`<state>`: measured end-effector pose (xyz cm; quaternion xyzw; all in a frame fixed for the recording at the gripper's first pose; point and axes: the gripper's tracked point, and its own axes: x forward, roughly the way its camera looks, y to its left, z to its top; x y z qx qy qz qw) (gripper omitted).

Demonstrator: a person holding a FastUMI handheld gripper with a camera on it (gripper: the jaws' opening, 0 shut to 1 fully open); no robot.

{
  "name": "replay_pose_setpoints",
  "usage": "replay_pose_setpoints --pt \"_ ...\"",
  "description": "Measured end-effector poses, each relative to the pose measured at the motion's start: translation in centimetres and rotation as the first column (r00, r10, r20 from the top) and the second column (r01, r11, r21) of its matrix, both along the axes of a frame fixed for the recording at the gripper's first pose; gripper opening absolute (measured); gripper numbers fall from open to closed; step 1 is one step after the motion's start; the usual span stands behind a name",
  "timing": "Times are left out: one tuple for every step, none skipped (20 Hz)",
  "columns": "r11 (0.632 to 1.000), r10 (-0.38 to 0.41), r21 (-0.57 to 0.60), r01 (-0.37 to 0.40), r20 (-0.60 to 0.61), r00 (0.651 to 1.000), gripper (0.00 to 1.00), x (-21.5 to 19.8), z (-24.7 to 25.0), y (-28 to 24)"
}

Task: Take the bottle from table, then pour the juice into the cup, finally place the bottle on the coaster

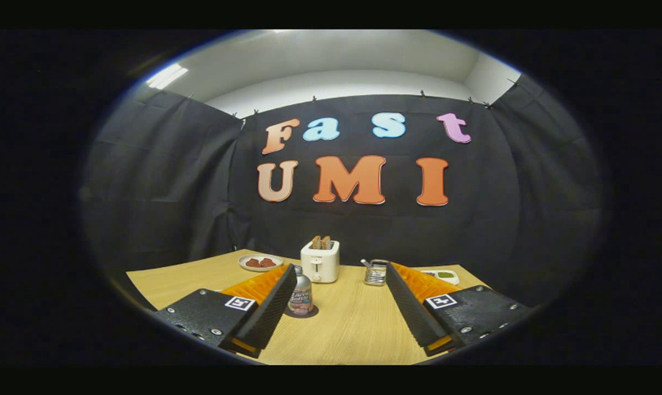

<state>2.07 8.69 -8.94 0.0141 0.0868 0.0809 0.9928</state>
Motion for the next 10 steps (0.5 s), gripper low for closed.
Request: replay_pose_setpoints --pt "1.000 0.000 0.000 0.000 0.005 1.000 0.97 -0.5 0.3 -0.2" --pt "1.000 0.002 0.001 -0.002 0.012 1.000 0.97 -0.9 0.8 -0.3" --pt "1.000 -0.003 0.002 0.003 0.011 1.000 0.97 -1.2 1.0 -0.4" --pt "1.000 -0.006 0.006 0.006 0.011 1.000 0.97 -1.6 1.4 -0.5" --pt "1.000 -0.010 0.013 0.009 0.015 1.000 0.97 -1.9 2.0 -0.6" --pt "1.000 -0.007 0.021 0.006 0.021 1.000 0.97 -2.2 2.6 -0.5" --pt "1.000 -0.005 0.024 0.005 0.031 0.999 0.97 -2.3 3.2 -0.5" --pt "1.000 -0.011 0.019 0.010 0.038 0.999 0.97 -2.5 3.5 -0.7" --pt "1.000 -0.009 0.014 0.009 0.044 0.999 0.97 -2.6 3.8 -0.7" --pt "1.000 -0.009 0.011 0.009 0.043 0.999 0.97 -2.9 4.1 -0.7"
